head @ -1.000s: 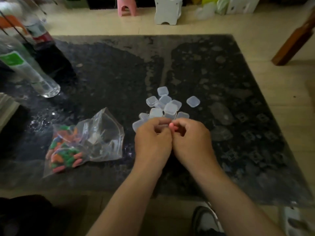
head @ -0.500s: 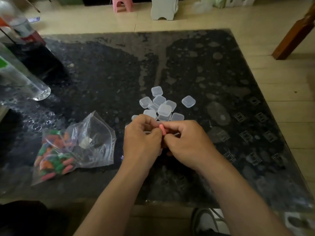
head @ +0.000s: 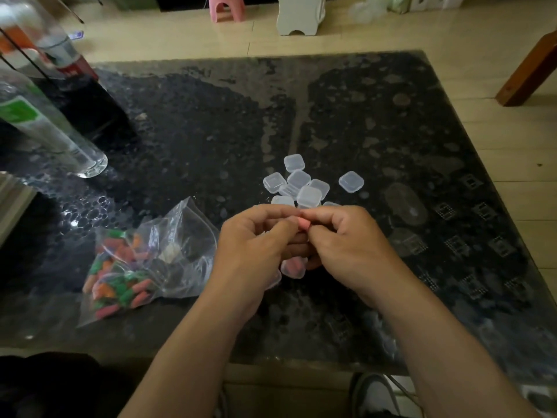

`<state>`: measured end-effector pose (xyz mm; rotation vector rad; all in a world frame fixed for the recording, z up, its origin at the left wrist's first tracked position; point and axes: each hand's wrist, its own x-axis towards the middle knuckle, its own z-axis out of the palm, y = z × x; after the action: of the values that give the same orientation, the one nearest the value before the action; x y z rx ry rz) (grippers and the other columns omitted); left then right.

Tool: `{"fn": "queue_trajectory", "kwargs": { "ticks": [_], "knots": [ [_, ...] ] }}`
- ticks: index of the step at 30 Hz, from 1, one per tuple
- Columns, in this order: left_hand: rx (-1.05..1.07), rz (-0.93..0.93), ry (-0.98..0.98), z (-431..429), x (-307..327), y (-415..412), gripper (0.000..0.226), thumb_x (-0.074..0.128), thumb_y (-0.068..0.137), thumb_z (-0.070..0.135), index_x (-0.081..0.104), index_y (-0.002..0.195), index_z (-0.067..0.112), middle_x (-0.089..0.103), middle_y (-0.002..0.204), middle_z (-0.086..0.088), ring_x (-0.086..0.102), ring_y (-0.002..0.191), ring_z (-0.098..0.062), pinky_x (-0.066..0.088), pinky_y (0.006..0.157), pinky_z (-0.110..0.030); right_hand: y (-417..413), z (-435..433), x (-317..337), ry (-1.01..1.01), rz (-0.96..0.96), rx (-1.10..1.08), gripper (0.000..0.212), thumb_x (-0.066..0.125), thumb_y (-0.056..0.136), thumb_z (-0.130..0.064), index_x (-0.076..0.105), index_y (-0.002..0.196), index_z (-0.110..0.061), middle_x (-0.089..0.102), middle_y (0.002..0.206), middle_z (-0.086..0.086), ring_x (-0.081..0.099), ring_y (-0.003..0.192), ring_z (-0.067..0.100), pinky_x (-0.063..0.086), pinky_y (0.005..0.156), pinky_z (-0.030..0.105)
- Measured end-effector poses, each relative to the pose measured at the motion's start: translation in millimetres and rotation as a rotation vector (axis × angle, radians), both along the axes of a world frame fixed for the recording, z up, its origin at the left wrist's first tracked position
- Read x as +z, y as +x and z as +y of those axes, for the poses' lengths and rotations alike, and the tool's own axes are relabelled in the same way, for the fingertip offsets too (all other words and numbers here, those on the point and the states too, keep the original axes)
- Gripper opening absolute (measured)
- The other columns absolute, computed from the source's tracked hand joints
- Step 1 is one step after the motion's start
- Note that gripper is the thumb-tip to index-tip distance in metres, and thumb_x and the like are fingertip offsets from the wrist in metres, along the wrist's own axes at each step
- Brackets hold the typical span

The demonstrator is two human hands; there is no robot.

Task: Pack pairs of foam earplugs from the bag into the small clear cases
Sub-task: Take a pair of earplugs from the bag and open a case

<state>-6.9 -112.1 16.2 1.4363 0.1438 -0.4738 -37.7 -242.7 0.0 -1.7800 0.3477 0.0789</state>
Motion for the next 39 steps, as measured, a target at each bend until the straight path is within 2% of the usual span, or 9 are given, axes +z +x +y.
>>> {"fn": "queue_trajectory", "kwargs": {
  "ticks": [4, 11, 14, 16, 19, 24, 32, 35, 39],
  "knots": [
    [0.032, 0.023, -0.047, 5, -3, 8, 0.008, 0.071, 0.089, 0.003, 0.072, 0.096, -0.001, 0.076, 0.086, -0.020, 0.075, 0.076, -0.025, 0.062, 0.067, -0.029, 6, 0, -2, 0.156, -0.013, -0.114, 0.029, 0.054, 0.098, -0.003, 0.079, 0.095, -0.017, 0.079, 0.084, 0.004, 0.077, 0.078, 0.024, 0.064, 0.073, 0.046],
    [-0.024, 0.050, -0.026, 12, -1, 12, 0.012, 0.069, 0.092, 0.004, 0.072, 0.102, -0.002, 0.077, 0.090, -0.019, 0.076, 0.074, -0.022, 0.062, 0.069, -0.031, 6, 0, 3, 0.300, -0.007, -0.131, 0.006, 0.074, 0.090, -0.012, 0.076, 0.095, -0.009, 0.078, 0.088, 0.013, 0.077, 0.082, 0.030, 0.063, 0.072, 0.044],
    [0.035, 0.021, -0.053, 12, -1, 15, 0.009, 0.065, 0.094, -0.003, 0.072, 0.099, -0.001, 0.075, 0.081, -0.017, 0.072, 0.068, -0.020, 0.061, 0.063, -0.027, 9, -1, 7, 0.439, 0.070, -0.184, 0.006, 0.072, 0.091, -0.012, 0.077, 0.091, -0.008, 0.077, 0.086, 0.009, 0.070, 0.072, 0.018, 0.058, 0.063, 0.031],
    [0.119, -0.082, 0.062, 15, -4, 19, 0.013, 0.066, 0.093, -0.004, 0.073, 0.095, 0.006, 0.075, 0.075, -0.009, 0.070, 0.067, -0.017, 0.058, 0.061, -0.025, 11, -3, 10, 0.455, 0.114, -0.264, 0.008, 0.073, 0.091, -0.012, 0.077, 0.092, -0.006, 0.075, 0.081, 0.006, 0.064, 0.067, 0.014, 0.055, 0.057, 0.026],
    [0.135, -0.311, 0.473, 24, -16, 27, 0.016, 0.068, 0.092, 0.004, 0.073, 0.092, 0.020, 0.074, 0.078, 0.002, 0.070, 0.068, -0.009, 0.059, 0.063, -0.022, 14, -6, 10, 0.464, 0.170, -0.396, 0.008, 0.074, 0.088, -0.009, 0.074, 0.092, -0.002, 0.069, 0.070, 0.005, 0.063, 0.059, 0.015, 0.055, 0.053, 0.027],
    [-0.172, -0.471, 0.934, 29, -28, 30, 0.024, 0.069, 0.093, 0.019, 0.071, 0.116, 0.023, 0.060, 0.107, 0.008, 0.059, 0.088, -0.006, 0.040, 0.068, -0.009, 18, -8, 13, 0.670, 0.181, -0.501, 0.006, 0.069, 0.085, 0.004, 0.066, 0.082, 0.000, 0.059, 0.059, 0.008, 0.065, 0.057, 0.018, 0.061, 0.060, 0.031],
    [-0.557, -0.656, 1.119, 20, -29, 28, 0.037, 0.067, 0.093, 0.027, 0.064, 0.130, 0.024, 0.058, 0.131, 0.002, 0.053, 0.118, -0.019, 0.048, 0.098, -0.033, 18, -6, 16, 0.642, 0.210, -0.485, 0.013, 0.055, 0.085, 0.006, 0.065, 0.084, -0.002, 0.062, 0.058, 0.005, 0.057, 0.051, 0.011, 0.051, 0.049, 0.022],
    [-0.598, -0.683, 1.164, 19, -30, 28, 0.035, 0.066, 0.093, 0.025, 0.065, 0.127, 0.022, 0.062, 0.128, 0.003, 0.053, 0.116, -0.023, 0.048, 0.096, -0.037, 18, -3, 15, 0.612, 0.267, -0.487, 0.020, 0.047, 0.083, 0.006, 0.064, 0.079, -0.005, 0.057, 0.057, 0.004, 0.051, 0.047, 0.012, 0.042, 0.043, 0.023],
    [-0.462, -0.737, 1.073, 20, -26, 26, 0.031, 0.067, 0.093, 0.030, 0.067, 0.123, 0.023, 0.065, 0.119, 0.006, 0.058, 0.110, -0.016, 0.044, 0.087, -0.026, 18, -1, 14, 0.661, 0.306, -0.438, 0.021, 0.038, 0.073, 0.004, 0.056, 0.070, -0.007, 0.049, 0.059, 0.006, 0.042, 0.045, 0.012, 0.029, 0.036, 0.023]
  ]
}}
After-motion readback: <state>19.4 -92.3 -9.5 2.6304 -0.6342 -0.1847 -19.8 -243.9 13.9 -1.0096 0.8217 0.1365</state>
